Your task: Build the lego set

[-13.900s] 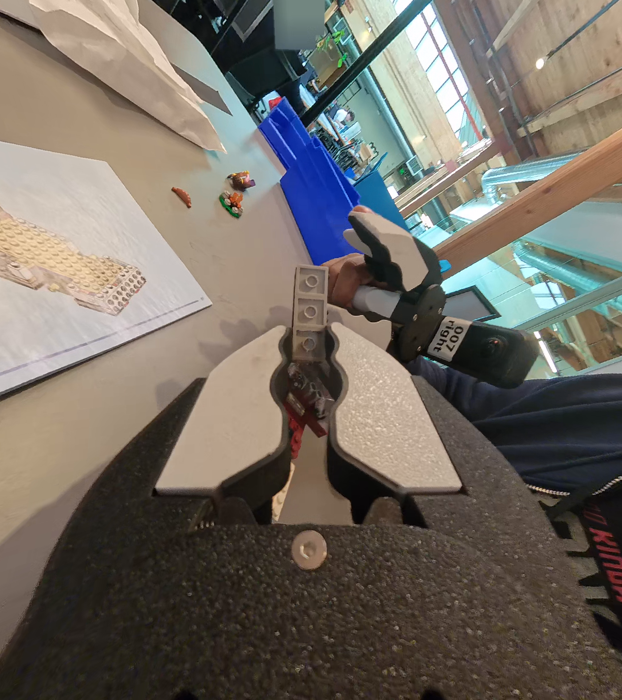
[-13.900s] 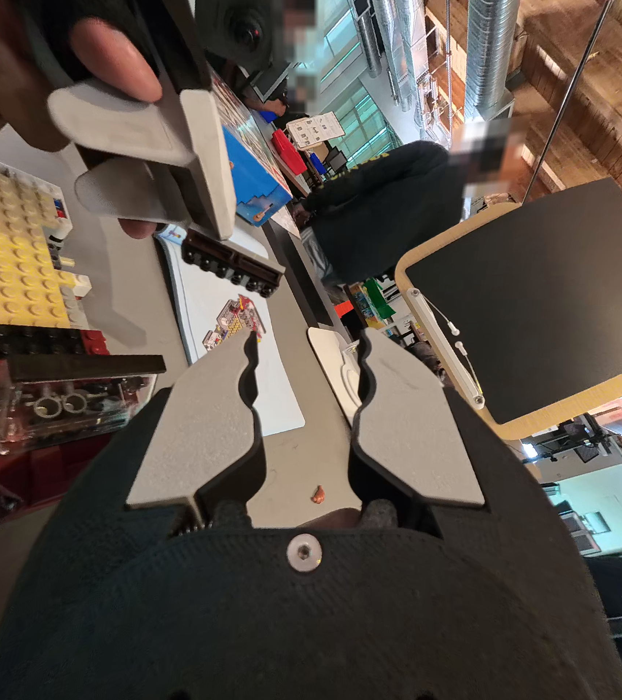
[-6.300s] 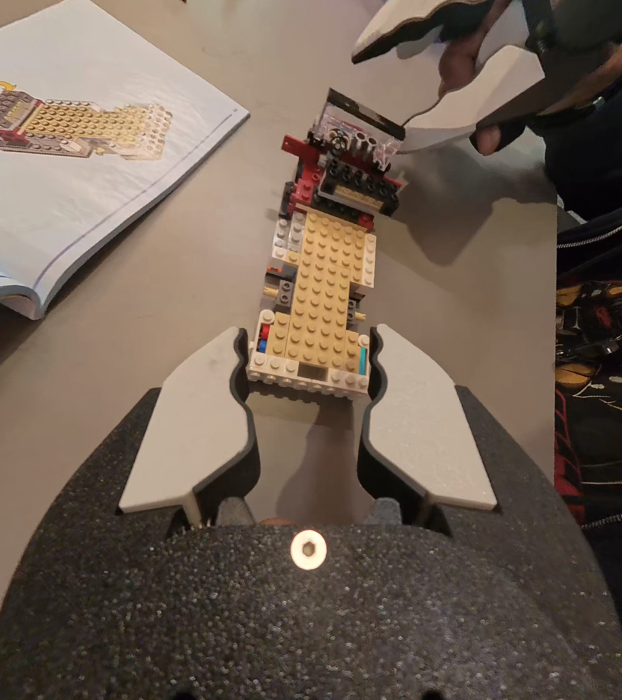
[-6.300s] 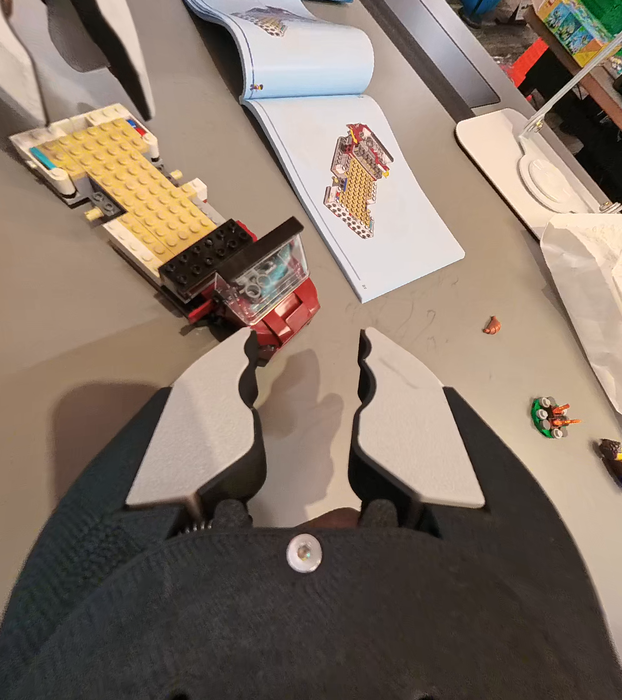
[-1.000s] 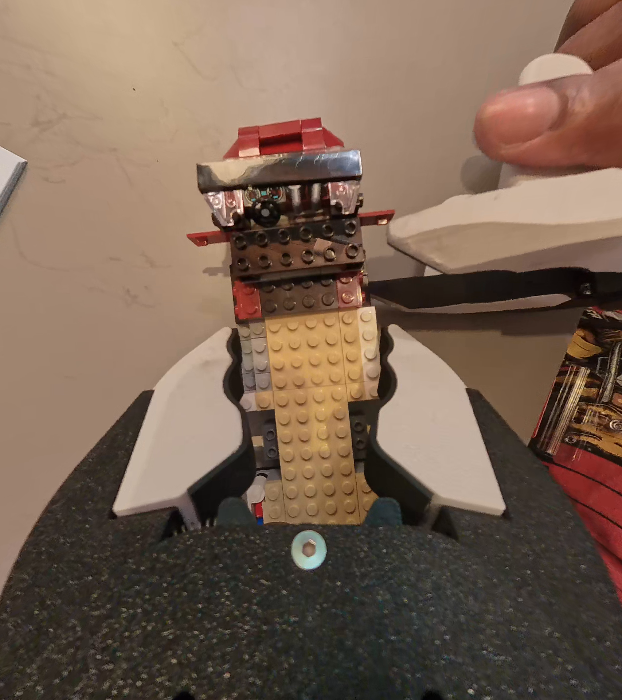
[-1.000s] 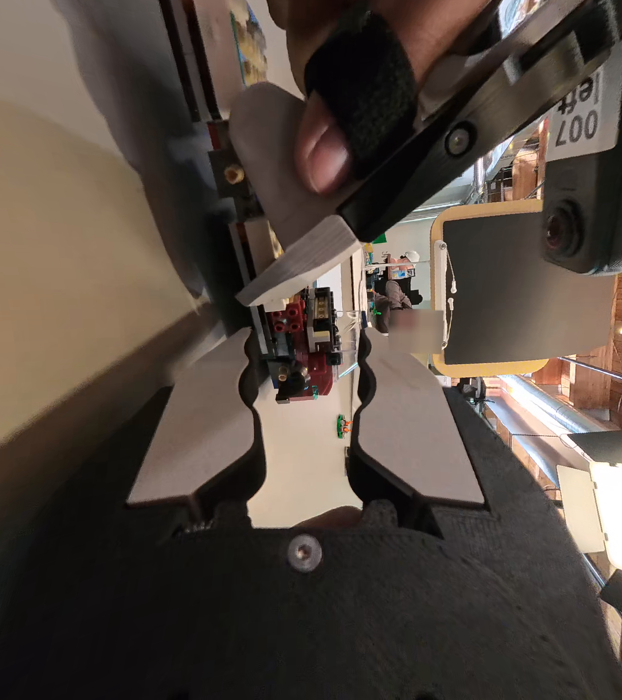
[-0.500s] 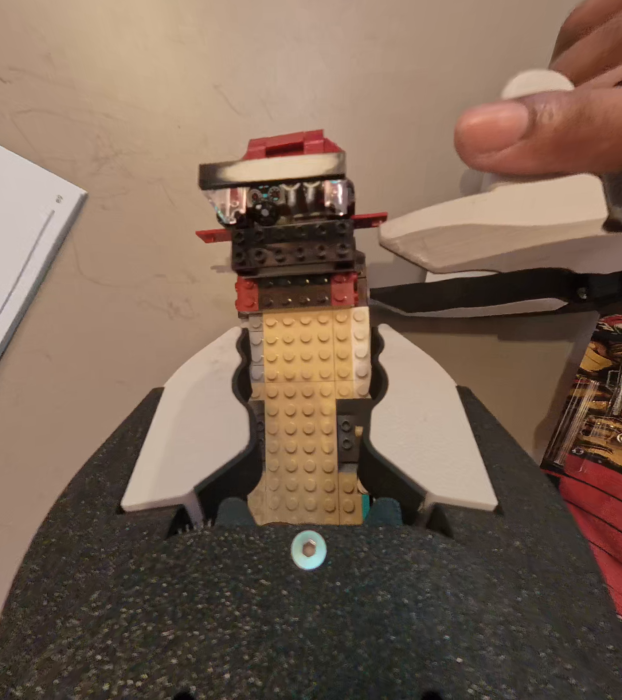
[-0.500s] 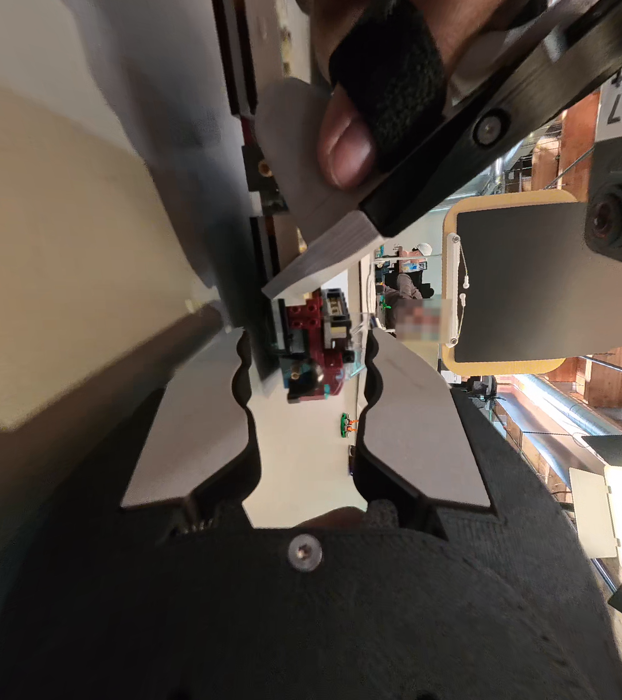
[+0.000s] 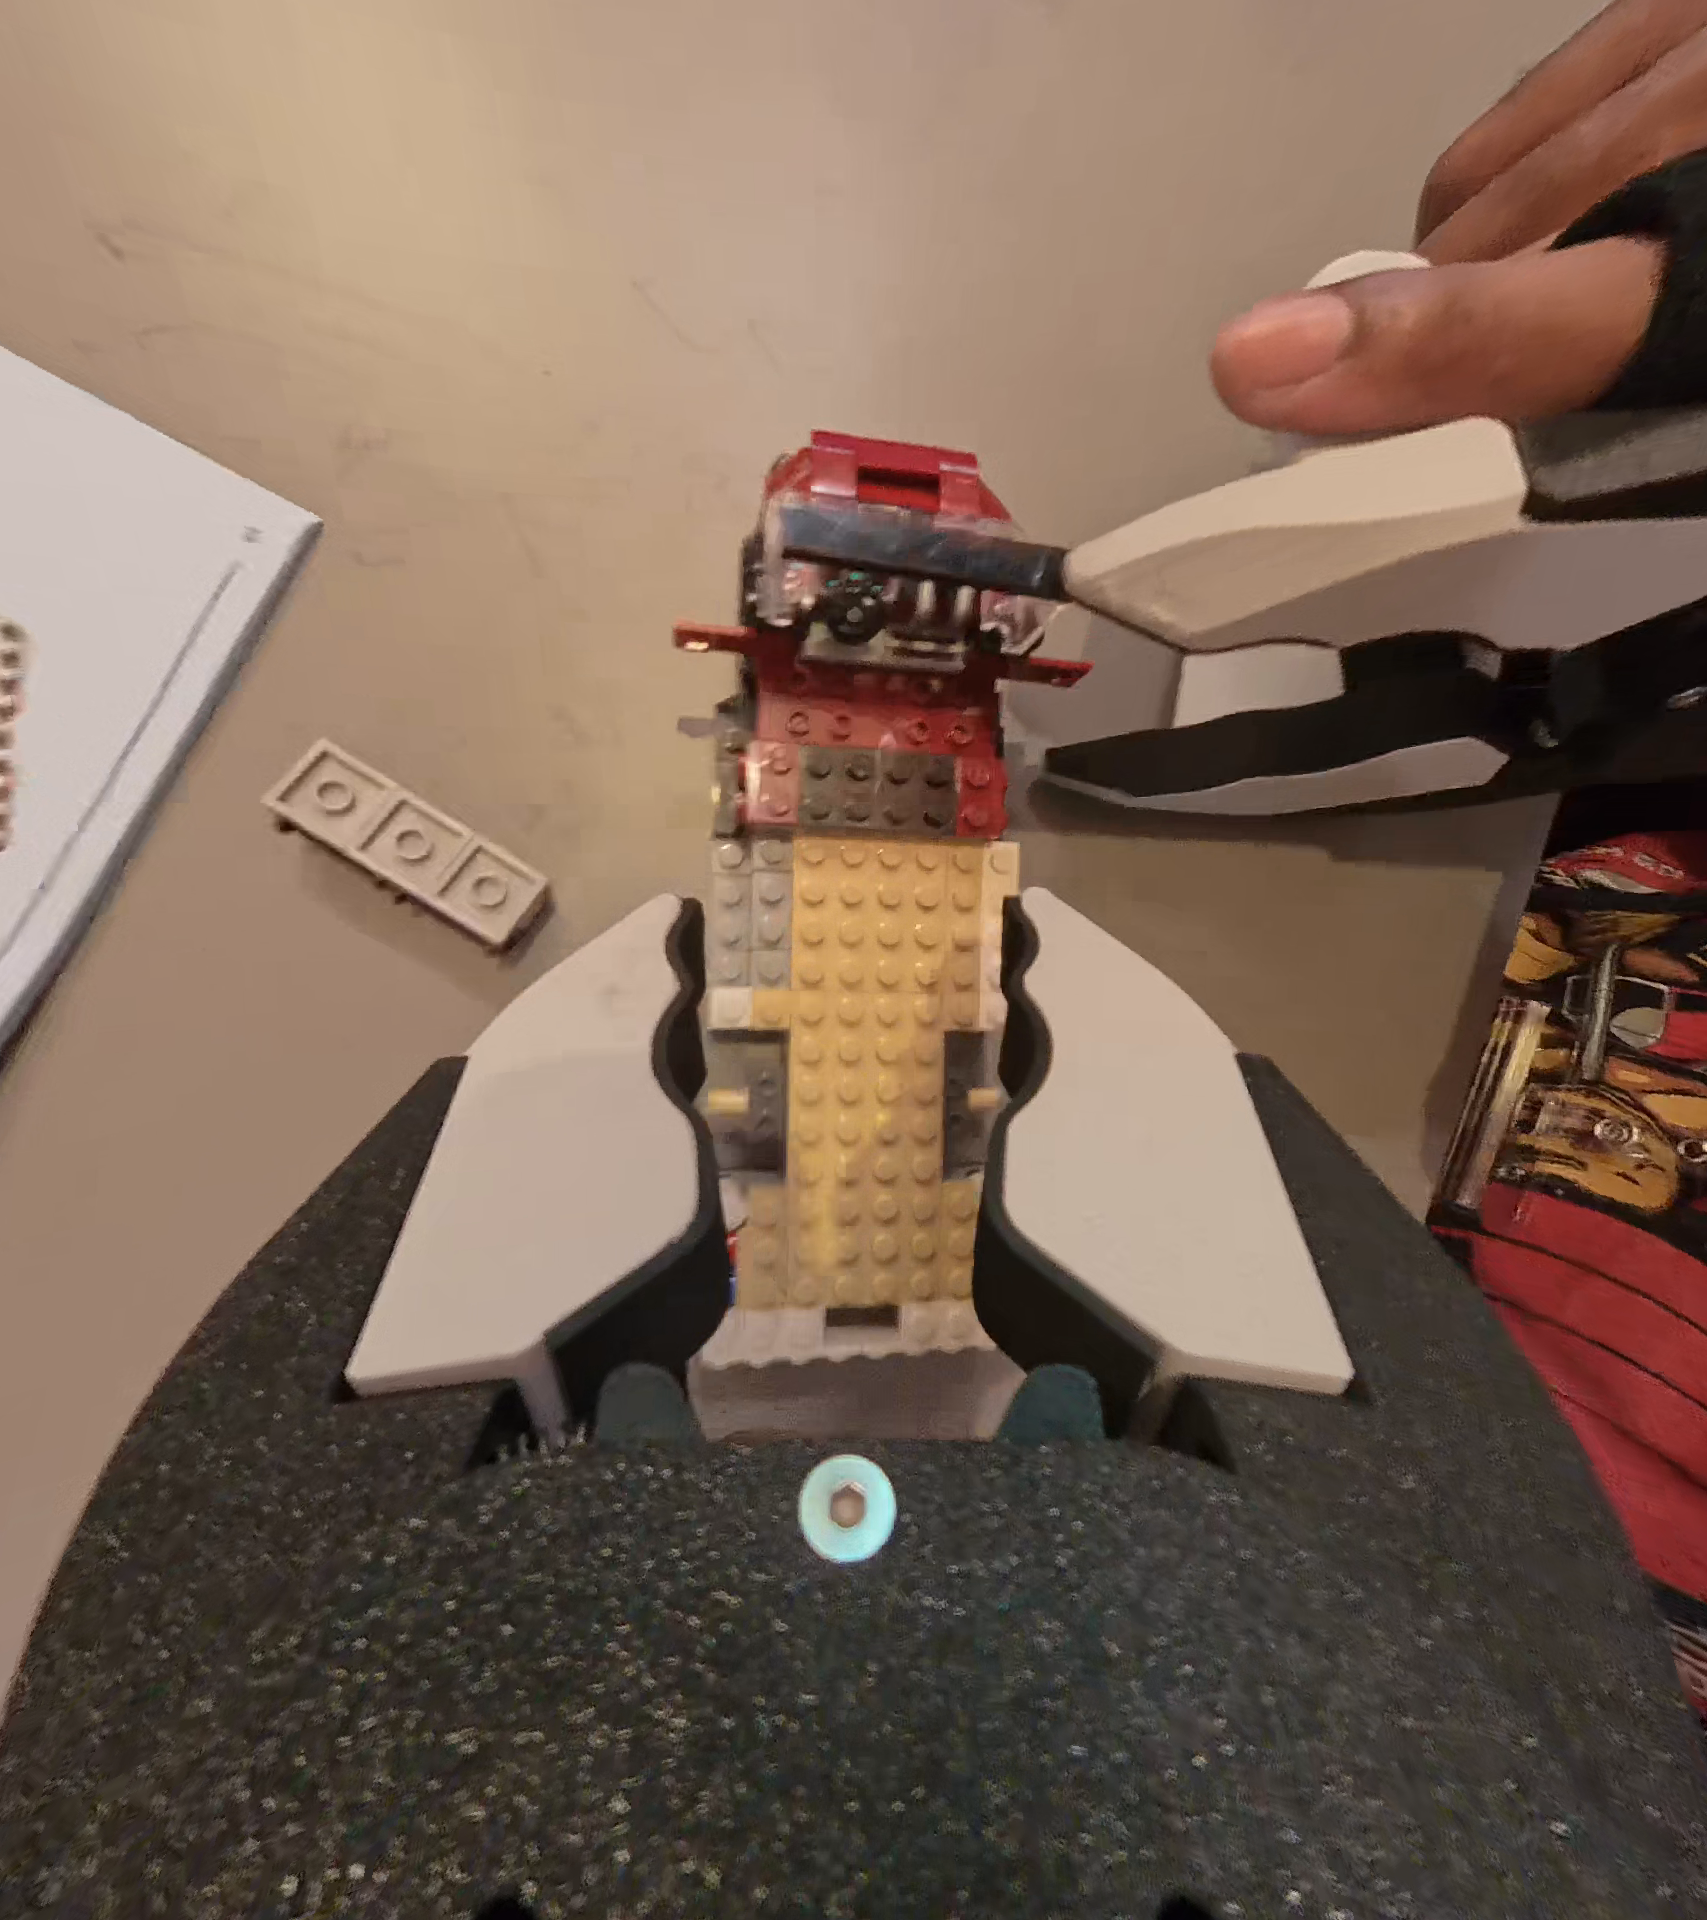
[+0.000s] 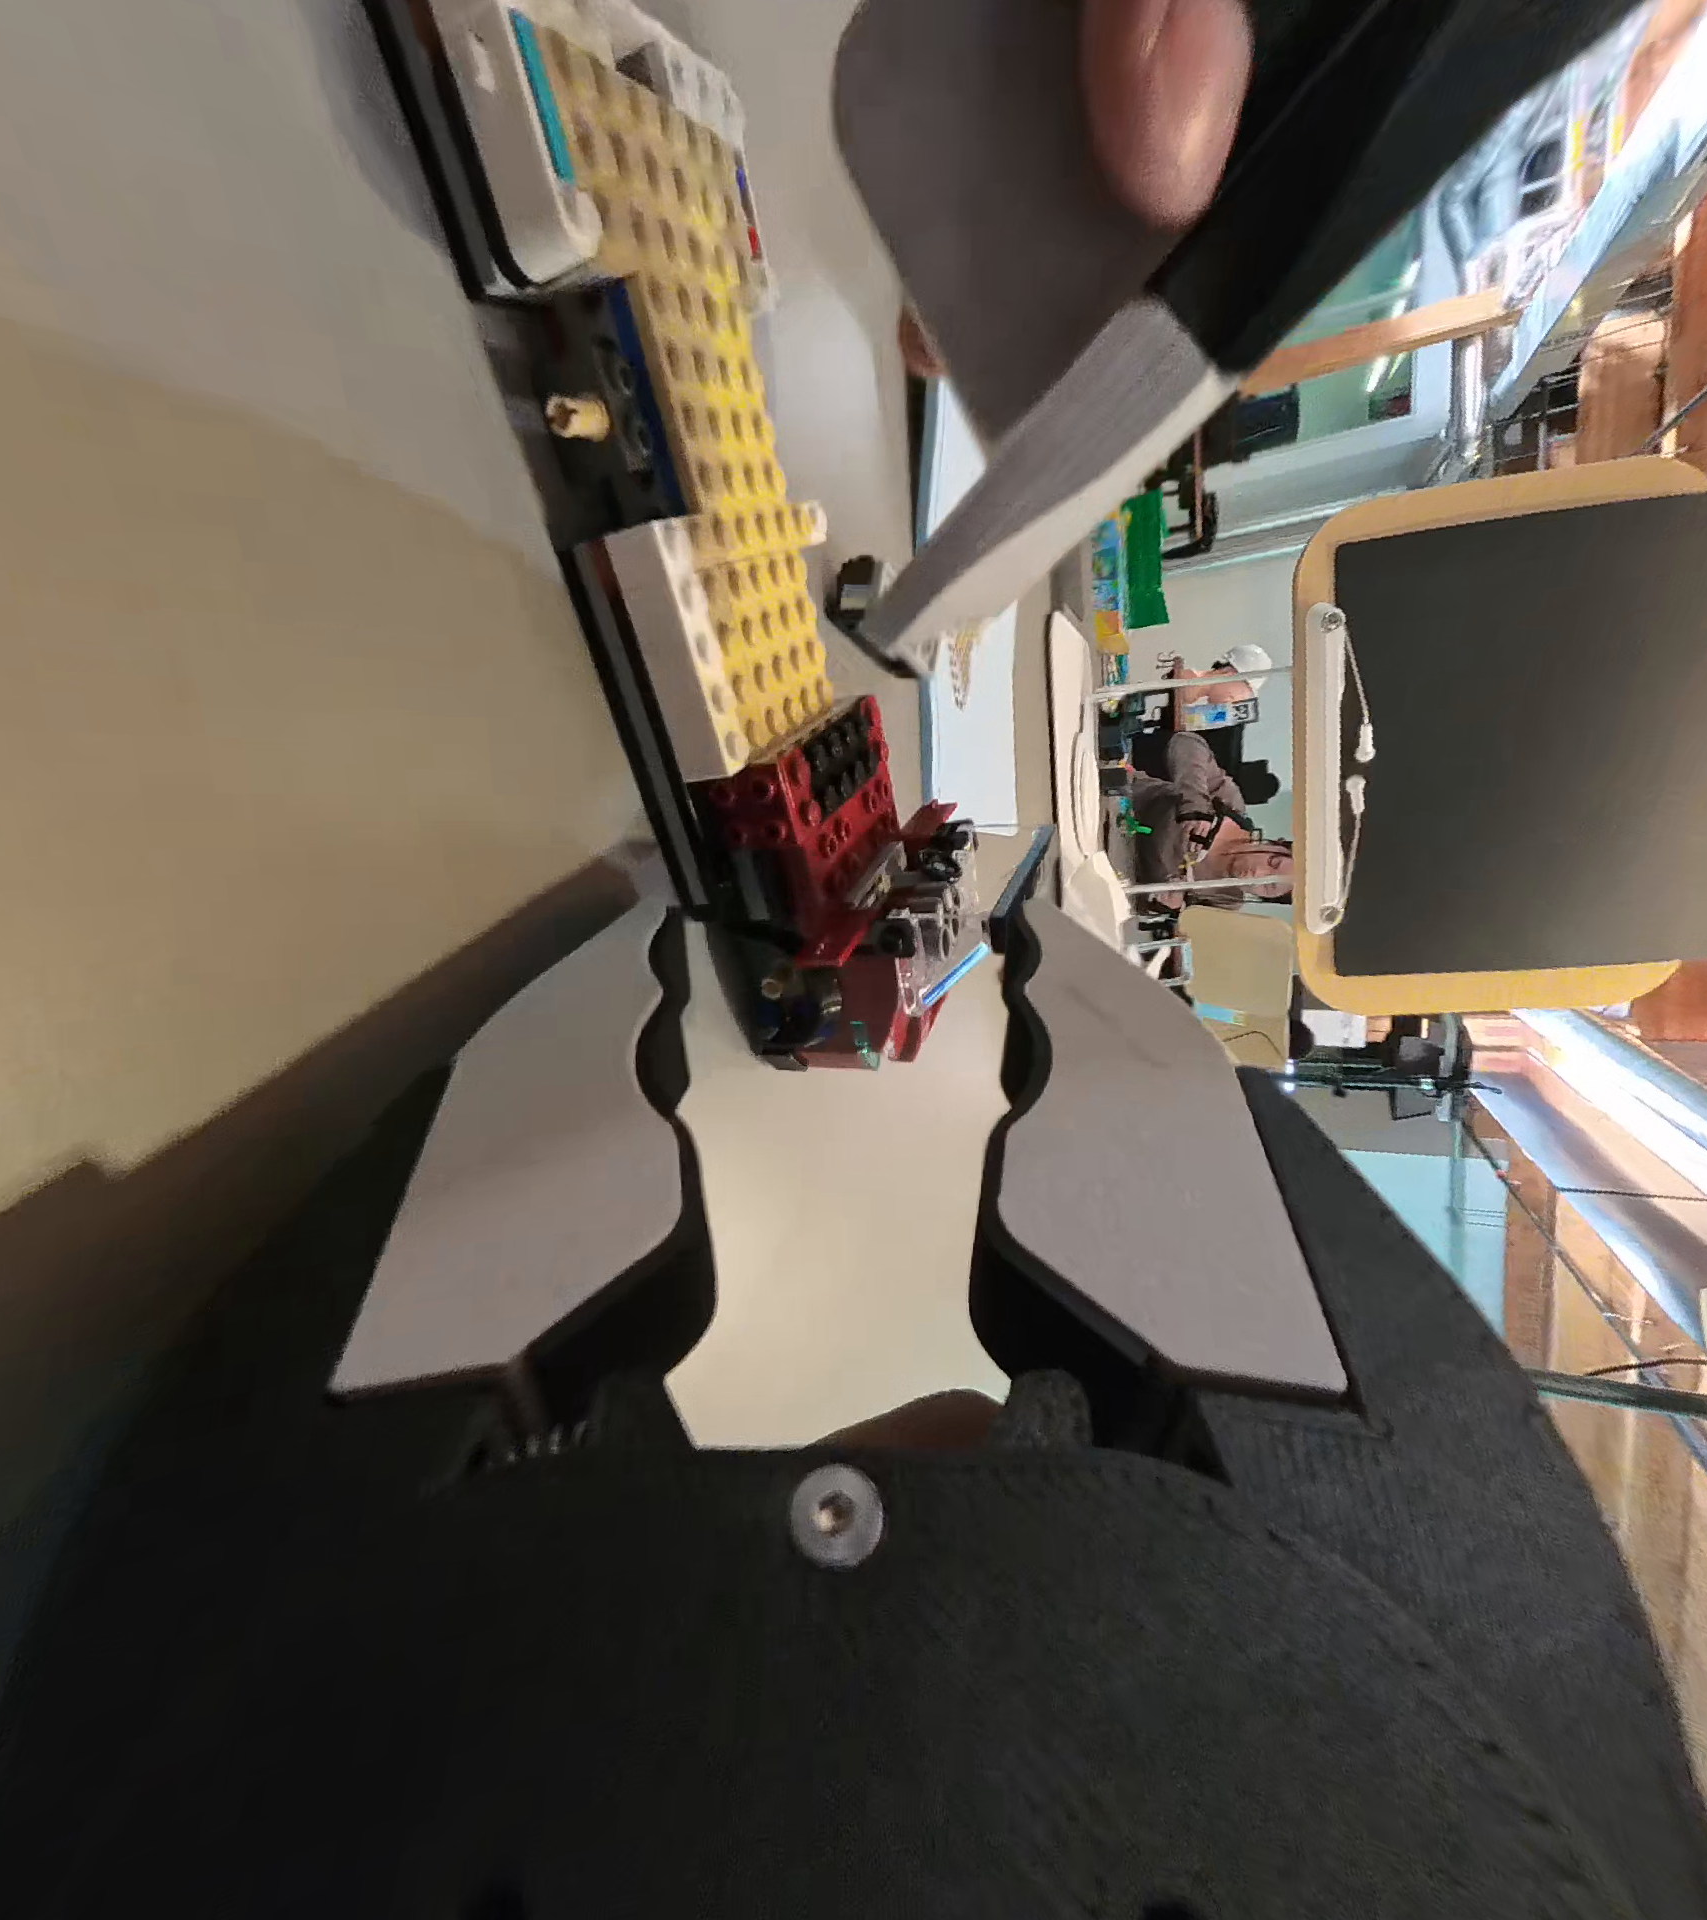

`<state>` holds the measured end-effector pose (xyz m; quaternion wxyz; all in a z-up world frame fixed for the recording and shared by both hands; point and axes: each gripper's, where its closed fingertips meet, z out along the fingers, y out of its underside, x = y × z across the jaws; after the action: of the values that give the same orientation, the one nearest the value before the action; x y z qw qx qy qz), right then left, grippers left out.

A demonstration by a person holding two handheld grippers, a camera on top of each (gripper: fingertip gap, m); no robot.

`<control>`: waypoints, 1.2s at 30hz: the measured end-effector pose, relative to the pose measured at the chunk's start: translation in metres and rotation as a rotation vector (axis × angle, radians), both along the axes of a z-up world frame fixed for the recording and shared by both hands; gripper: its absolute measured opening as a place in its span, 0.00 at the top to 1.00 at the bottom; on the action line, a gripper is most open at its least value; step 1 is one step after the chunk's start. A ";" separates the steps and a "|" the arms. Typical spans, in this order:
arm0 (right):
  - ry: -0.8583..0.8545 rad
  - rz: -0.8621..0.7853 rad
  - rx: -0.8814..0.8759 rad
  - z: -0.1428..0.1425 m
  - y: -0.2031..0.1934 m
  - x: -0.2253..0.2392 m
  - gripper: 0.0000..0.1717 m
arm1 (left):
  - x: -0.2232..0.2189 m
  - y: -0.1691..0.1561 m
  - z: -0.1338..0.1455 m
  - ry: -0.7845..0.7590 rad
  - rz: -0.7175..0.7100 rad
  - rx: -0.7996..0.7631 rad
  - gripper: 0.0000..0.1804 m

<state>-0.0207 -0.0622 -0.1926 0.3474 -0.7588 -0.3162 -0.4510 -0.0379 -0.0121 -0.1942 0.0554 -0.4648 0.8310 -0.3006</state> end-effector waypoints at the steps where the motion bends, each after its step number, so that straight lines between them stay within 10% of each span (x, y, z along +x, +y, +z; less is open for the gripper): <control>1: 0.016 -0.002 0.002 0.000 -0.002 -0.001 0.66 | 0.002 0.008 0.002 -0.015 0.017 0.016 0.70; 11: 0.228 0.089 -0.069 0.017 -0.009 -0.010 0.63 | -0.022 0.023 0.000 -0.046 0.046 -0.028 0.63; 19: 0.442 0.334 -0.519 0.017 0.017 -0.009 0.63 | -0.041 0.026 0.007 -0.161 0.124 -0.068 0.64; 36: 0.450 0.225 -1.053 -0.028 0.029 0.000 0.62 | -0.066 0.027 0.001 -0.242 0.125 -0.144 0.65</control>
<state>-0.0207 -0.0332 -0.2205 0.0276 -0.8683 -0.4948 -0.0209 -0.1043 0.0150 -0.1932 0.1405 -0.4788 0.7640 -0.4090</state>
